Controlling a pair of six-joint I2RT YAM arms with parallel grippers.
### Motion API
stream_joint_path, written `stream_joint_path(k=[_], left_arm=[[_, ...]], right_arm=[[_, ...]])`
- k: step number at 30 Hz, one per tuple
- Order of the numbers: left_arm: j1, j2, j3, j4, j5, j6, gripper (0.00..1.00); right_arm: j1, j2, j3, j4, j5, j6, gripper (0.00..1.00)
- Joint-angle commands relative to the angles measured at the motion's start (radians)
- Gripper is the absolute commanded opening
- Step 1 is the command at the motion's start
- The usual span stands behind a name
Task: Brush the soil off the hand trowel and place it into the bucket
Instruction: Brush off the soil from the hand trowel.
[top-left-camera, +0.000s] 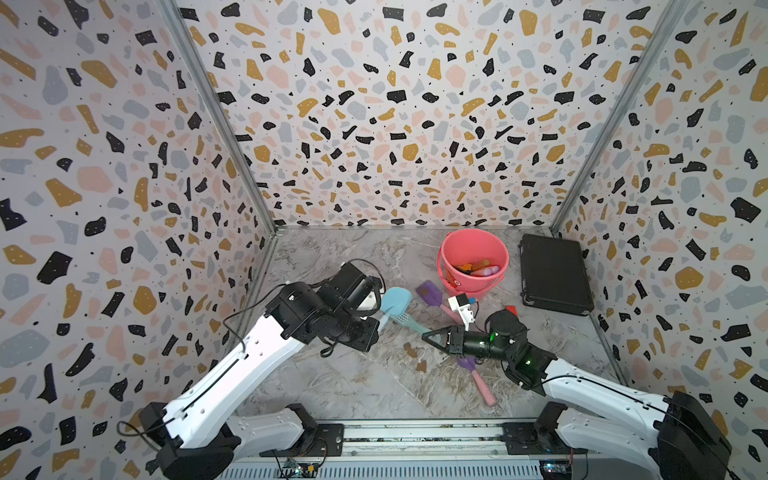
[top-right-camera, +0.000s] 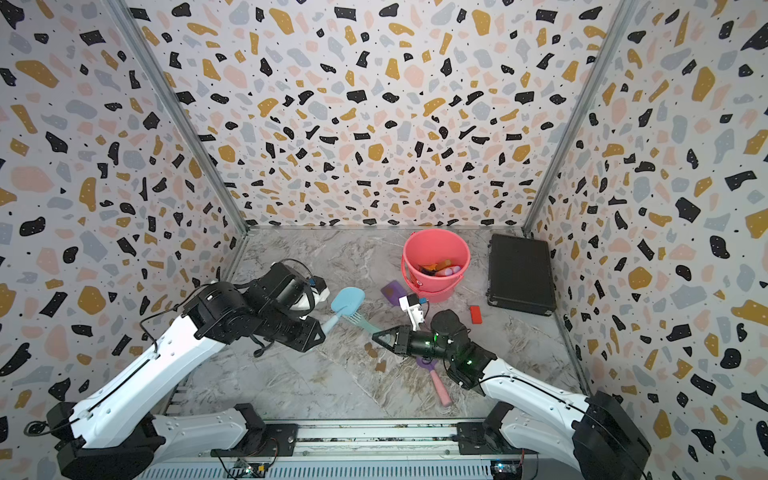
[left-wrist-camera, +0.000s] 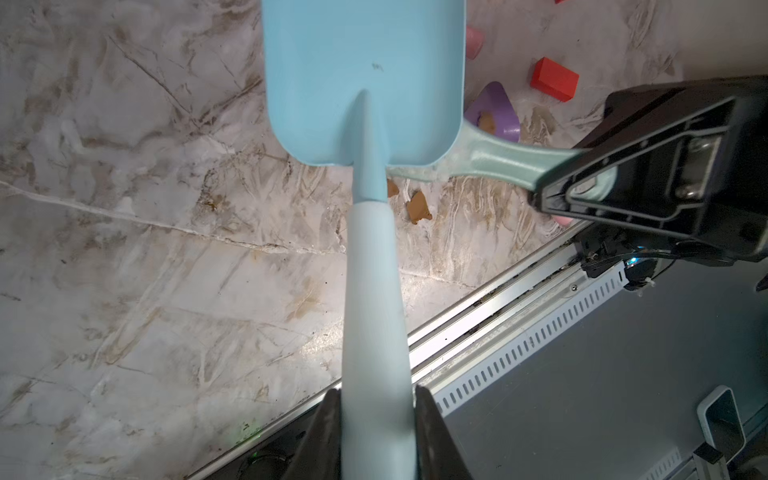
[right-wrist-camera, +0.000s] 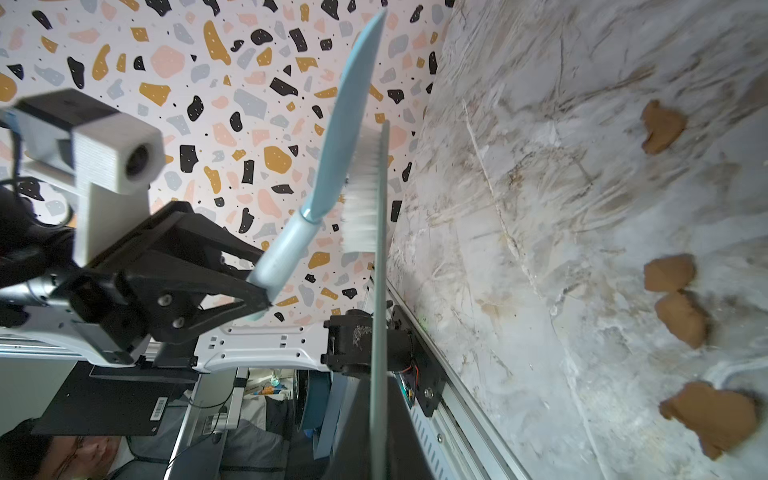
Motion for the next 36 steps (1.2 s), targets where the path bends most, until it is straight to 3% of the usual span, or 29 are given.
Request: stream_joint_path(k=[1,9,15,18,22,25,28,32,36], left_arm=[[-0.001,-0.008,-0.020,0.025,0.062,-0.008,0.00],[0.000,-0.032,-0.047,0.011,0.107,-0.017,0.00],[-0.001,-0.038,-0.020,-0.007,0.103,-0.002,0.00],[-0.001,-0.032,-0.004,-0.016,0.088,0.015,0.00],[-0.001,-0.008,0.016,-0.037,0.079,0.051,0.00],[-0.001,0.013,0.032,-0.064,0.084,0.082,0.00],[-0.001,0.025,0.044,-0.094,0.082,0.109,0.00],[-0.001,0.044,0.050,-0.134,0.099,0.135,0.00],[0.000,0.050,0.039,-0.155,0.115,0.150,0.00]], right_arm=[[-0.006,-0.039,0.047,-0.011,0.048,-0.009,0.00],[-0.101,-0.115,0.045,-0.100,0.068,-0.012,0.00],[-0.228,-0.228,0.080,-0.297,0.056,-0.090,0.00],[-0.264,-0.264,0.113,-0.397,0.046,-0.184,0.00],[-0.260,-0.251,0.233,-0.624,0.025,-0.510,0.00],[-0.194,-0.216,0.364,-0.886,0.157,-0.817,0.00],[-0.053,-0.177,0.475,-1.035,0.373,-1.057,0.00],[0.130,-0.121,0.547,-1.092,0.635,-1.275,0.00],[0.252,-0.078,0.574,-1.089,0.799,-1.430,0.00]])
